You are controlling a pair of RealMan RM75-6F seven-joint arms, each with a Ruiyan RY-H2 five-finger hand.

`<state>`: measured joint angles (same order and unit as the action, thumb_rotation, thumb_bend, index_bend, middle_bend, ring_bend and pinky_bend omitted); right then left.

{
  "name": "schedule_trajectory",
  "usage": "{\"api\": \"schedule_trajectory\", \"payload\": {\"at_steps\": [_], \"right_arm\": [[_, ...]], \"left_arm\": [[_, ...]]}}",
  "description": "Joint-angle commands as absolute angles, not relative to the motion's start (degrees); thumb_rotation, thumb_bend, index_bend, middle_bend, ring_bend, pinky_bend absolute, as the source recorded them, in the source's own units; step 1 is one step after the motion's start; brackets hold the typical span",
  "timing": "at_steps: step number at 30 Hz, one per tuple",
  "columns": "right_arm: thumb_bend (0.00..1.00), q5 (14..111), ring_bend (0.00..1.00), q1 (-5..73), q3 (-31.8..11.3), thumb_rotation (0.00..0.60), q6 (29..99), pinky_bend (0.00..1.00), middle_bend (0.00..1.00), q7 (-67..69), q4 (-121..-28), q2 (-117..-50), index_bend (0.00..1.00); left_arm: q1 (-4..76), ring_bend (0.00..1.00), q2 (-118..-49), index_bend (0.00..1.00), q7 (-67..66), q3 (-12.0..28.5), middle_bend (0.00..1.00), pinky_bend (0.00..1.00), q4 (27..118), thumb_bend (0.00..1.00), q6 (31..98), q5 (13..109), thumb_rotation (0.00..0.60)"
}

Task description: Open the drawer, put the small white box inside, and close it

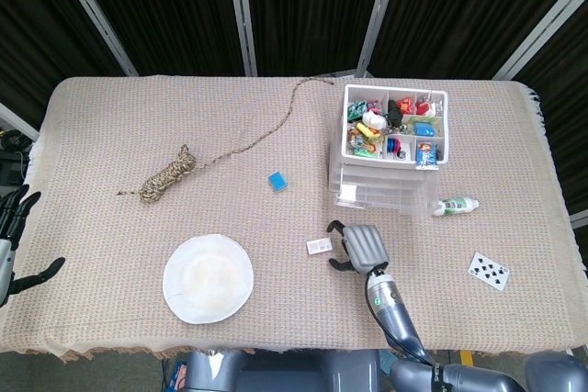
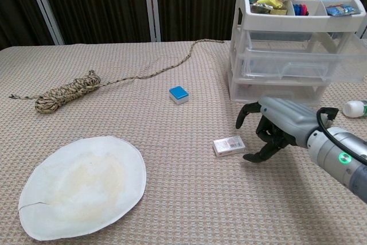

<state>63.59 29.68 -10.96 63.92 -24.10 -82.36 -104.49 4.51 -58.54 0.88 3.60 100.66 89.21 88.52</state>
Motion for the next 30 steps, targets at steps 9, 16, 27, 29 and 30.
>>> {"api": "schedule_trajectory", "payload": {"at_steps": [9, 16, 27, 29, 30], "right_arm": [[0.17, 62.35, 0.92, 30.49, -11.48, 0.600, 63.53, 0.61, 0.94, -24.09, -81.23, -106.65, 0.37], [0.17, 61.32, 0.92, 30.95, -11.65, 0.600, 62.87, 0.61, 0.95, -24.11, -79.93, -107.74, 0.37], [0.20, 61.89, 0.92, 30.81, -11.60, 0.600, 64.16, 0.61, 0.95, -23.22, -78.44, -109.31, 0.61], [0.20, 62.55, 0.92, 30.72, -11.59, 0.600, 64.73, 0.61, 0.95, -22.75, -78.22, -109.51, 0.63], [0.20, 62.80, 0.92, 30.68, -11.61, 0.600, 64.96, 0.61, 0.95, -22.56, -78.20, -109.57, 0.64]], "left_arm": [[4.59, 0.00, -58.52, 0.06, 1.12, 3.68, 0.00, 0.00, 100.55, 0.21, 88.96, 88.22, 0.600], [4.70, 0.00, -58.48, 0.06, 1.47, 3.78, 0.00, 0.00, 100.43, 0.21, 88.76, 88.00, 0.600], [4.78, 0.00, -58.44, 0.06, 1.75, 3.83, 0.00, 0.00, 100.37, 0.21, 88.51, 87.70, 0.600], [4.79, 0.00, -58.44, 0.06, 1.86, 3.91, 0.00, 0.00, 100.35, 0.21, 88.55, 87.63, 0.600], [4.79, 0.00, -58.43, 0.06, 1.92, 3.93, 0.00, 0.00, 100.35, 0.21, 88.54, 87.59, 0.600]]}}
